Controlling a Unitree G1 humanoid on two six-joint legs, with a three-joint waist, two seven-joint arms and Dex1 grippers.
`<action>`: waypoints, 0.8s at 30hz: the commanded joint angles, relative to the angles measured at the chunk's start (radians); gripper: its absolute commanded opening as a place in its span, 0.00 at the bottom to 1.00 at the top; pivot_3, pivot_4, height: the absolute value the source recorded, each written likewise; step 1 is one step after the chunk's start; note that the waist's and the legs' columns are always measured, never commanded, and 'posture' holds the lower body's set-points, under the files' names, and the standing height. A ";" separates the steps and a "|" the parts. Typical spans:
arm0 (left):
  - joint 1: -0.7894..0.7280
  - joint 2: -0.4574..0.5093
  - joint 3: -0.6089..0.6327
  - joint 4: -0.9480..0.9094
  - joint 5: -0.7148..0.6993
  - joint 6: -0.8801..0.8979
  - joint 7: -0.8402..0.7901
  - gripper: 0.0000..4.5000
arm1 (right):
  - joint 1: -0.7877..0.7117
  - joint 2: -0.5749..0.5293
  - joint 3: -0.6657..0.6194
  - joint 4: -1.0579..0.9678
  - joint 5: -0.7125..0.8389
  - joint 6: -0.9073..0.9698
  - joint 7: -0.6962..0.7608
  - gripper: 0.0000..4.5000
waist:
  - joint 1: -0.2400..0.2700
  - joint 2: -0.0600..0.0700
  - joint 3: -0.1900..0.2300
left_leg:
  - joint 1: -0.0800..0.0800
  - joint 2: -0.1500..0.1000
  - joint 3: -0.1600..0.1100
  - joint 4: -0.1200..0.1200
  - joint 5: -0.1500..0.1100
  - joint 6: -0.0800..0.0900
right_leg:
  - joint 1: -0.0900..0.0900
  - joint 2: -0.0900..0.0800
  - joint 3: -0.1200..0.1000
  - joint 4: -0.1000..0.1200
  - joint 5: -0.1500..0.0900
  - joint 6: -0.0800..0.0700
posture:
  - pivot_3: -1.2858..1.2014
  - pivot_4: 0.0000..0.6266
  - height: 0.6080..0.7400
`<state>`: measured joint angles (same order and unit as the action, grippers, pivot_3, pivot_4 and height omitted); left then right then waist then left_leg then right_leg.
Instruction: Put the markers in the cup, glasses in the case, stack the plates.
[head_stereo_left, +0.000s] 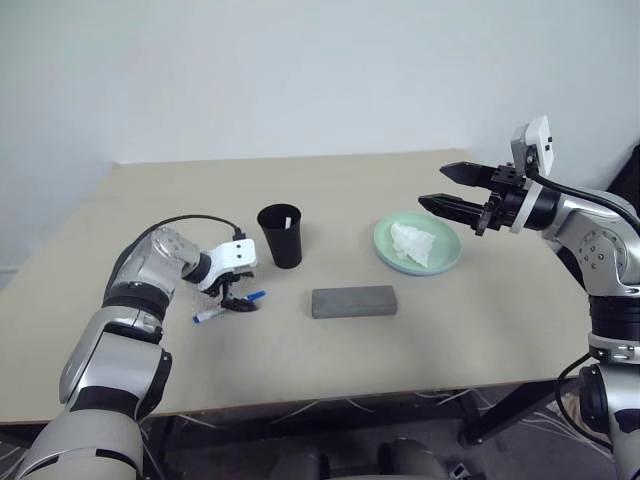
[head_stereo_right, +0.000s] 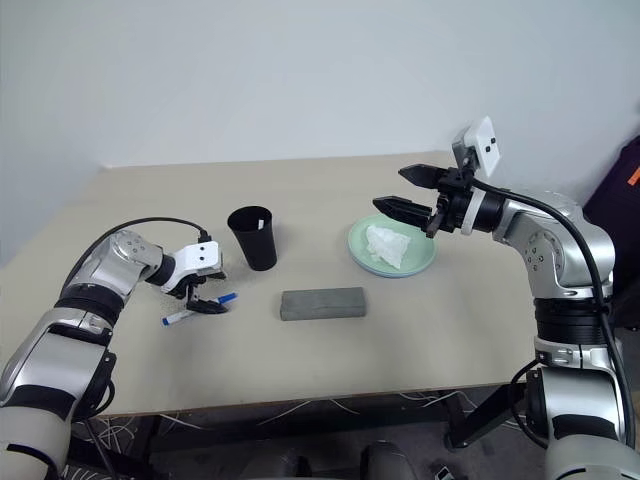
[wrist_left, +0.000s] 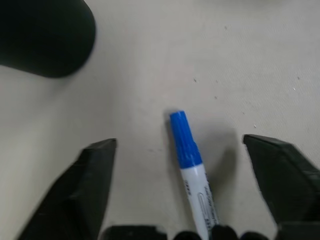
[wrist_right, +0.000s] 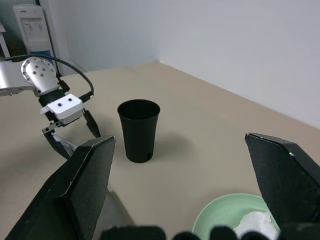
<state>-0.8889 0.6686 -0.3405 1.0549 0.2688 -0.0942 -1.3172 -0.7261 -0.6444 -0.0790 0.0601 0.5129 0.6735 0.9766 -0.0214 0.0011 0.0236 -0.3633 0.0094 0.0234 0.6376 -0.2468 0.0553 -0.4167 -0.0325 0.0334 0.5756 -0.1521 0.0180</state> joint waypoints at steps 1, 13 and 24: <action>-0.030 0.008 -0.008 0.006 0.018 0.016 -0.025 0.64 | -0.013 -0.006 -0.026 -0.034 0.020 -0.002 -0.007 1.00 | 0.000 0.000 0.000 | 0.000 0.000 0.000 0.000 0.000 0.000 | 0.000 0.000 0.000 0.000 0.000 0.000 | 0.52 0.00 0.93; -0.009 0.014 -0.029 0.011 0.054 0.013 -0.031 0.09 | -0.020 -0.004 -0.018 -0.023 0.019 -0.008 -0.004 1.00 | 0.000 0.000 0.000 | 0.001 0.000 -0.001 0.000 0.000 0.000 | 0.000 0.000 0.000 0.001 -0.001 -0.001 | 0.52 0.00 0.93; -0.022 -0.032 0.139 -0.245 -0.299 0.217 -0.292 0.09 | -0.028 0.001 -0.014 -0.017 0.017 -0.010 -0.004 1.00 | 0.001 0.000 0.000 | -0.004 0.002 -0.001 0.002 0.000 0.000 | -0.002 -0.001 0.000 0.000 -0.001 -0.001 | 0.52 0.00 0.93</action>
<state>-0.8863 0.6329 -0.2477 0.9011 0.0766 0.0463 -1.5685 -0.7286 -0.6416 -0.0736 0.0607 0.5180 0.6731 0.9727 -0.0202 0.0010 0.0236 -0.3674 0.0111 0.0225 0.6397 -0.2467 0.0554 -0.4192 -0.0333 0.0341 0.5759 -0.1528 0.0167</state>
